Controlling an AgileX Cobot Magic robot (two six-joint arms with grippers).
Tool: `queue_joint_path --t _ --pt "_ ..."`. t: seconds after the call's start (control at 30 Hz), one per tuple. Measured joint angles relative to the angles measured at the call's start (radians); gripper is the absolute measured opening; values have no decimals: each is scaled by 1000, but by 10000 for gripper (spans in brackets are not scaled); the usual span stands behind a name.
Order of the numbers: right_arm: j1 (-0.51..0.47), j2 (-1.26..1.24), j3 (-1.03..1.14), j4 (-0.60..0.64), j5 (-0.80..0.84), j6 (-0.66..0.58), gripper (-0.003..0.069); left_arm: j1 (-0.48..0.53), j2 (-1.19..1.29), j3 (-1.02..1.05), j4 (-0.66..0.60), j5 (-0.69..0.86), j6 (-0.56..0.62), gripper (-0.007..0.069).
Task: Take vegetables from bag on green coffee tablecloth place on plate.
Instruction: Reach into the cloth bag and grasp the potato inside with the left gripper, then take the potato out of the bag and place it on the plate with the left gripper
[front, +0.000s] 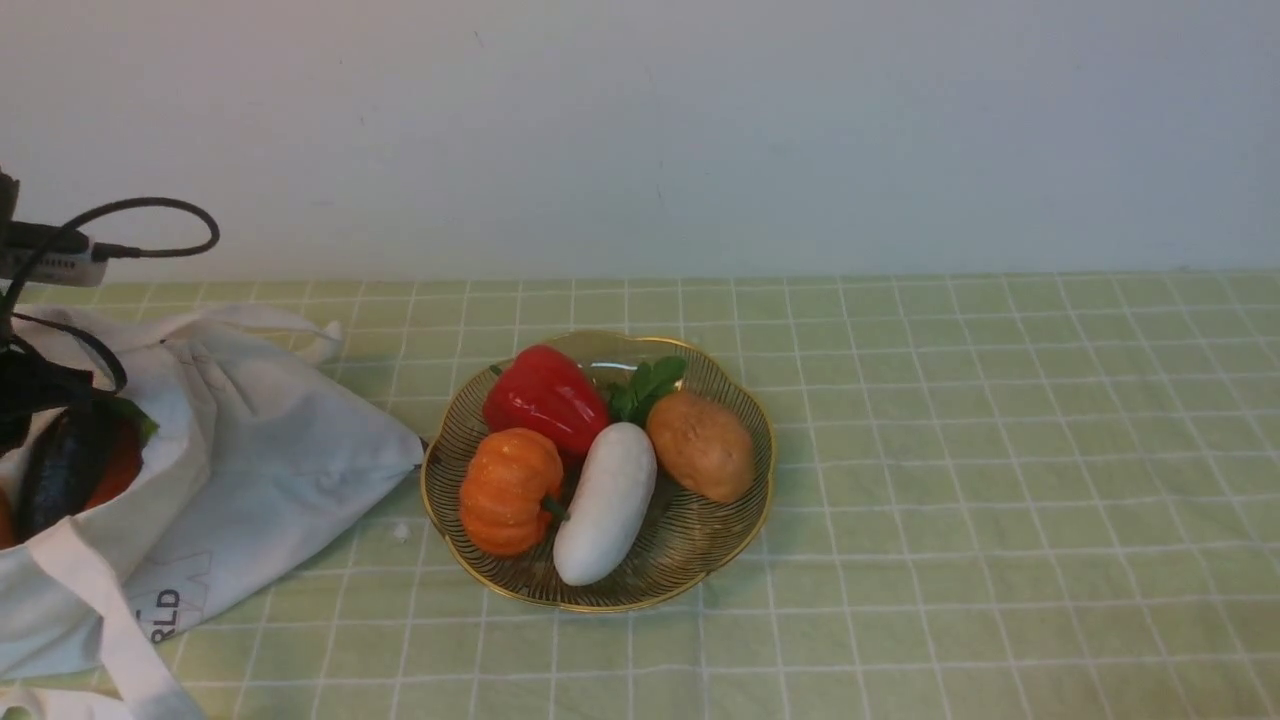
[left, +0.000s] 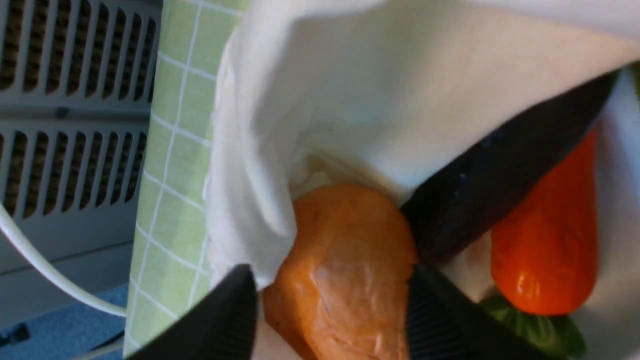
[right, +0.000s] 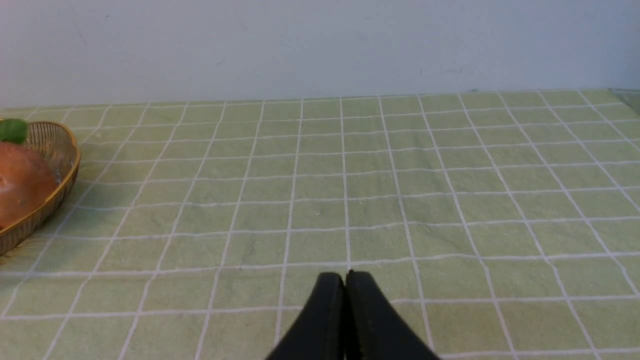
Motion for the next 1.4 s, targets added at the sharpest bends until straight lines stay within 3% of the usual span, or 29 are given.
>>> queue_joint_path --t 0.13,0.2,0.6,0.7,0.83,1.2,1.4 --pt "0 0 0 0 0 0 -15 35 31 0 -27 -7 -2 529" --pt "0 0 0 0 0 0 -15 42 40 0 -31 -8 -2 545" --pt "0 0 0 0 0 0 -15 45 112 0 -68 -25 28 554" --pt "0 0 0 0 0 0 -15 45 126 0 -68 -25 33 524" --pt "0 0 0 0 0 0 -15 45 127 -1 -68 -24 37 393" --pt "0 0 0 0 0 0 -15 23 78 0 -121 -26 80 395" --pt "0 0 0 0 0 0 -15 -65 -52 0 -151 -65 89 395"
